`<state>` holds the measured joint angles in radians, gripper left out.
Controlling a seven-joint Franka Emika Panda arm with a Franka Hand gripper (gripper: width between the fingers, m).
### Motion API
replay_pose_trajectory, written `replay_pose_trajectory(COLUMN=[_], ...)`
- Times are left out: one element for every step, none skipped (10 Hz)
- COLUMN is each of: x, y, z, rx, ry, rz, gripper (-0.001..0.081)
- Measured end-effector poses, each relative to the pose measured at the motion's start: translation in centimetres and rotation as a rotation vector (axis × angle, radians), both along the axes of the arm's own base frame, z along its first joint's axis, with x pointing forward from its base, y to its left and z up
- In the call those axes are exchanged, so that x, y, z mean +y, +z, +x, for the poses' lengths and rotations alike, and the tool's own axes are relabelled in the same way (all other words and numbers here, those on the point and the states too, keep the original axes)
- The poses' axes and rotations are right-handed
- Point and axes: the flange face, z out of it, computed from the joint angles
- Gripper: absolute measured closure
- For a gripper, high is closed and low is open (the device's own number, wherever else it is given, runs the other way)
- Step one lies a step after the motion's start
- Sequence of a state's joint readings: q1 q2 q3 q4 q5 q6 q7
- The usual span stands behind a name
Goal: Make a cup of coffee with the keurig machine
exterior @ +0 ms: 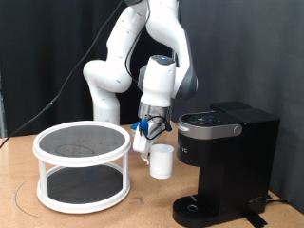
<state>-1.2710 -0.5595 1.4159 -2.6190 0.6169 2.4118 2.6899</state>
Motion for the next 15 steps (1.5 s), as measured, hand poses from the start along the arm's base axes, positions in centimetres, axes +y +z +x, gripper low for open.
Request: replay_pose_trajectory(x=[0.3,0.8,1.2,1.5,1.7,1.9,2.0,2.0,2.0,2.0,2.0,2.0,2.0,2.0,2.1], y=[-0.2,-0.4,-0.5,-0.5,-0.5,-0.5,-0.4,-0.4,-0.5,-0.7,-0.8,-1.0,-1.2,-1.3,-1.5], z=[0.0,0.0,0.0,0.1,0.2,0.4,0.5,0.7,0.8,1.0,1.2,1.4,1.6,1.9,2.1], rx=[0.004,0.012,0.018,0.018,0.015,0.015,0.016,0.016,0.017,0.019,0.017,0.015,0.011,0.006,0.002], ry=[-0.003,-0.006,-0.009,-0.014,-0.019,-0.023,-0.028,-0.033,-0.037,-0.041,-0.046,-0.051,-0.057,-0.062,-0.066], rz=[0.001,0.006,0.009,0.012,0.014,0.015,0.017,0.014,0.010,0.006,0.003,0.006,0.009,0.010,0.011], gripper=[0.0799,0.0799,0.0799,0.0799,0.0799,0.0799,0.0799,0.0799,0.0799,0.0799,0.0799,0.0799,0.0799,0.0799,0.0799])
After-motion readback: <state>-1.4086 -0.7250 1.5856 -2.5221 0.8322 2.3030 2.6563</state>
